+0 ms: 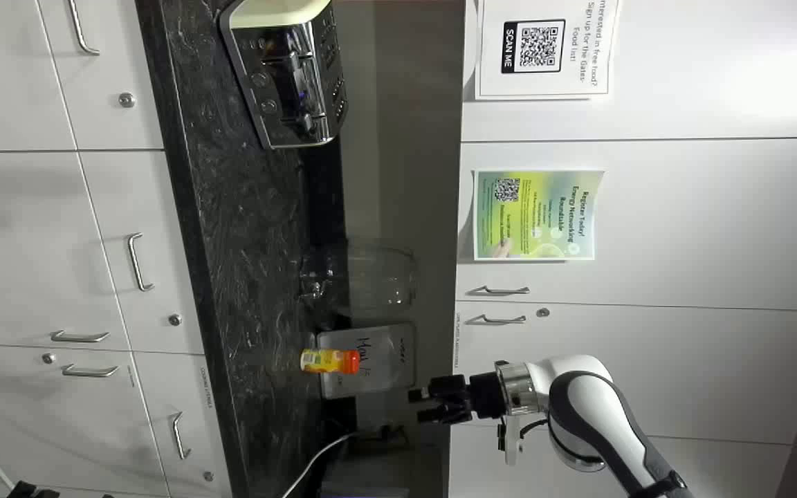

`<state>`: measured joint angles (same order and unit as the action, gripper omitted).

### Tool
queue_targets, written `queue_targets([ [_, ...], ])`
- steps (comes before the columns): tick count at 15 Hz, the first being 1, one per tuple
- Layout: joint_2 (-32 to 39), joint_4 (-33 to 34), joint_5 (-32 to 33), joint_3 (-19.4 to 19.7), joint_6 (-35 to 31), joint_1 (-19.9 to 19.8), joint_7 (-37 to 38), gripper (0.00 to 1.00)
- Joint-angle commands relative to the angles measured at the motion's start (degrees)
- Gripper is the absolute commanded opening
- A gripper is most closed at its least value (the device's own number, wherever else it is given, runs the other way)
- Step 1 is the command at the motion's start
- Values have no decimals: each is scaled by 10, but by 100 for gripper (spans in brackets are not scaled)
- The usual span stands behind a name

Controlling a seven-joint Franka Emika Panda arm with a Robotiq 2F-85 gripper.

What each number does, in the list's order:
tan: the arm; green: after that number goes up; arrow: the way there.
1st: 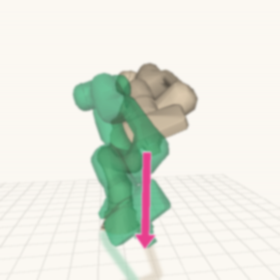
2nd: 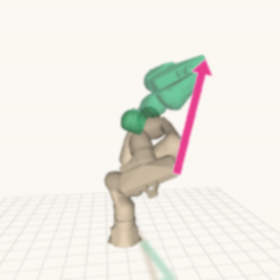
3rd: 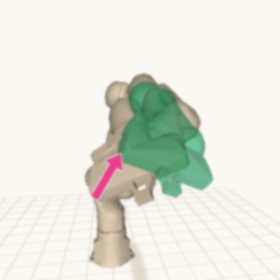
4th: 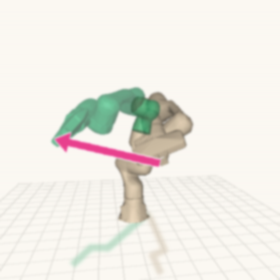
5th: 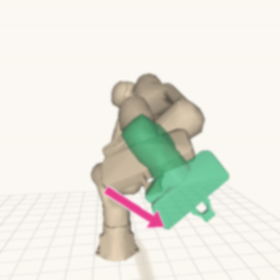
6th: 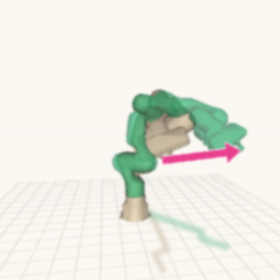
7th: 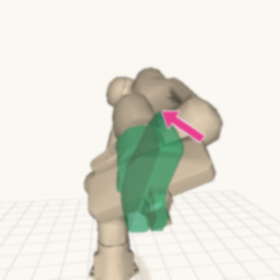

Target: Open the third upper cabinet from the left

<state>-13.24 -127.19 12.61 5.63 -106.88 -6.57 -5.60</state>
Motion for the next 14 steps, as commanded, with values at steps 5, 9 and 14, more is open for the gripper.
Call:
queue_targets([
  [5,0,1,0,2,1,2,0,100],
  [9,-2,1,-4,-5,-28,7,22,100],
  [14,-15,-14,38,-44,-150,12,157,100],
])
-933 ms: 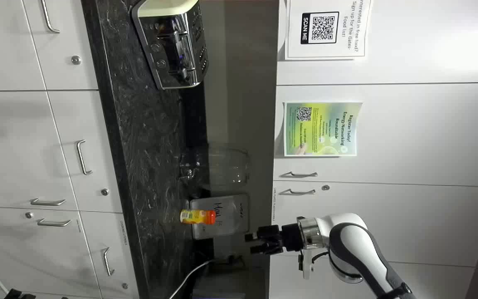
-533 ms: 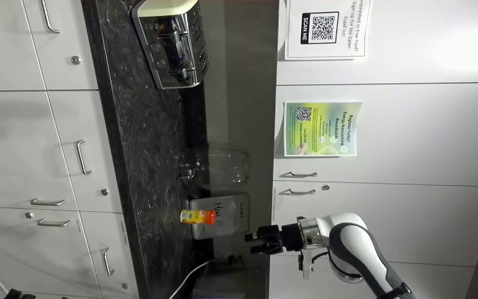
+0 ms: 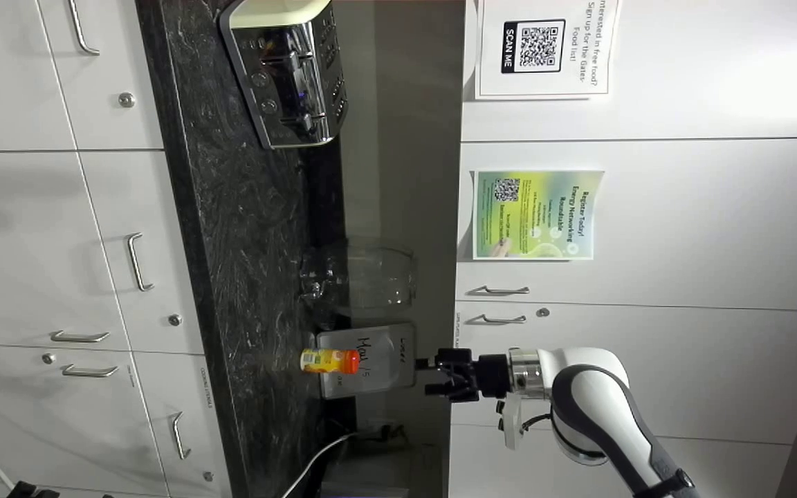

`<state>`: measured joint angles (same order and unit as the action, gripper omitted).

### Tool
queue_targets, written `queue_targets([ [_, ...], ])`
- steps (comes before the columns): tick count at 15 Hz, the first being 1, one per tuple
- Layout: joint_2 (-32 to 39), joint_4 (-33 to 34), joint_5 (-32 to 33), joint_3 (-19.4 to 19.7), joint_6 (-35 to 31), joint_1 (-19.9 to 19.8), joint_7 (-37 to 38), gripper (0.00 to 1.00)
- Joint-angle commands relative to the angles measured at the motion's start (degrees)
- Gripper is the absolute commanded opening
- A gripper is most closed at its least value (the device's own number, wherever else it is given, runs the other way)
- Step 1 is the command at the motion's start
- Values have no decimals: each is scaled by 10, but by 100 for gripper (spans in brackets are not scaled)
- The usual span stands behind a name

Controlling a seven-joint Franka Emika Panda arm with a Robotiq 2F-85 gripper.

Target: Open the third upper cabinet from the left

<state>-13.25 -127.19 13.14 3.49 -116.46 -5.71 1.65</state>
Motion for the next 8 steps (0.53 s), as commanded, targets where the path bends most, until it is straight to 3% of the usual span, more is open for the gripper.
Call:
queue_targets([
  [1,-15,-15,46,-33,-72,2,122,100],
  [8,-7,-1,231,-96,-129,-14,412,100],
])
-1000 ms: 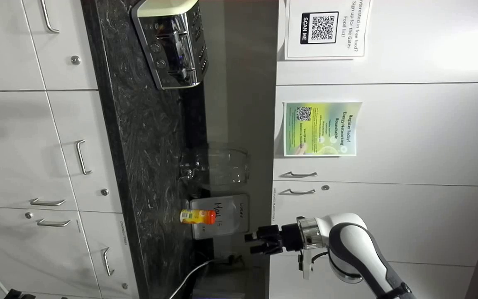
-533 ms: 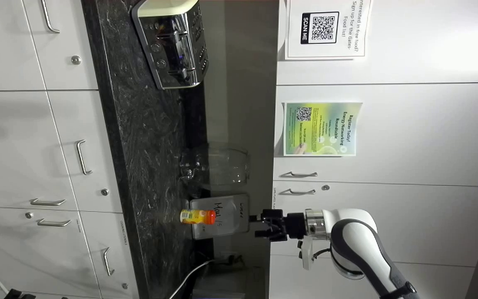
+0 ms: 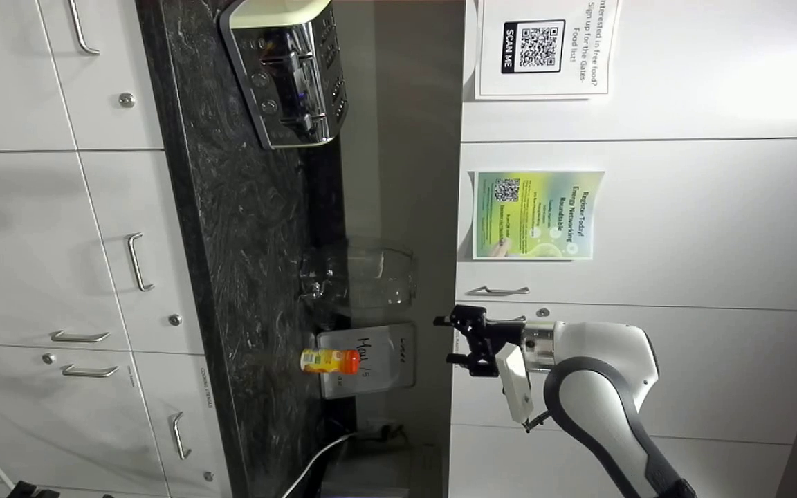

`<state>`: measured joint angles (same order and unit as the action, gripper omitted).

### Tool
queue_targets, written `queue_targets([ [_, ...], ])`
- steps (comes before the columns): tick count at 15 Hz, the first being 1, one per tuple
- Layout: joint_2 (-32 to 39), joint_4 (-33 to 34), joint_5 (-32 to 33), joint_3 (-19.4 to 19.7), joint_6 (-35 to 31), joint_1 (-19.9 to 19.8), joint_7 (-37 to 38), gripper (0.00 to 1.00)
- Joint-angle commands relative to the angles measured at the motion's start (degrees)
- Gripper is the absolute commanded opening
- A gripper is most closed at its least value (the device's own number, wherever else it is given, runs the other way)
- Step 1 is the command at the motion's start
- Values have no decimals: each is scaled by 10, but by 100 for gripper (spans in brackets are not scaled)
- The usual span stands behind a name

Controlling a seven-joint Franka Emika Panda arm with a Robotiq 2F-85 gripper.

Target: Open the third upper cabinet from the left

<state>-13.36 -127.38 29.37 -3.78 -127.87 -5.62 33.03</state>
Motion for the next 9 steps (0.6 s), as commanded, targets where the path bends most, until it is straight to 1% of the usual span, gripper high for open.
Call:
queue_targets([
  [1,-4,5,101,-27,-12,-15,139,100],
  [5,-3,18,236,-26,4,-9,291,100],
  [9,-3,32,374,-17,22,-2,423,100],
])
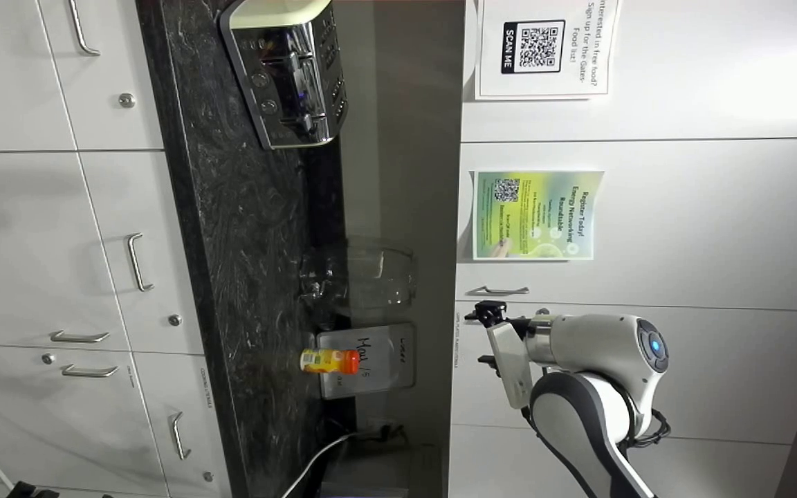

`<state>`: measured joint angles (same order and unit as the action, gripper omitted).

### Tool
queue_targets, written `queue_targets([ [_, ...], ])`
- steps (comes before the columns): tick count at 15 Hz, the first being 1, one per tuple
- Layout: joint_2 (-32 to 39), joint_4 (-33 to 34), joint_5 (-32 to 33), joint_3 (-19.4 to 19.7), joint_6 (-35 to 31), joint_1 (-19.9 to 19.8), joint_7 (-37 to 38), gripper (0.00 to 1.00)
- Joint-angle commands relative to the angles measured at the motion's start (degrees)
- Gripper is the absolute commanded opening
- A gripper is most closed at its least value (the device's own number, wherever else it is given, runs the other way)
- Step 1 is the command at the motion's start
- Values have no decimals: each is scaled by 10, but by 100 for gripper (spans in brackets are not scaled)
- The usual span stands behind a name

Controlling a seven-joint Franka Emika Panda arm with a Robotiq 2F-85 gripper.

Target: Open the third upper cabinet from the left

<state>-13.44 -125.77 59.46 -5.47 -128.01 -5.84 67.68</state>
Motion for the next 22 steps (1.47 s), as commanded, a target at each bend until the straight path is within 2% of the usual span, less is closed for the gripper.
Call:
queue_targets([
  [1,-2,19,106,0,33,3,109,100],
  [2,-2,20,138,1,47,5,143,100],
  [3,0,12,99,18,24,19,95,100],
  [5,0,15,127,19,34,21,127,100],
  [9,3,20,133,19,43,21,131,100],
  [12,5,33,170,19,54,22,158,100],
  [18,6,49,182,49,-2,23,167,100],
  [22,18,72,226,77,-86,18,175,100],
])
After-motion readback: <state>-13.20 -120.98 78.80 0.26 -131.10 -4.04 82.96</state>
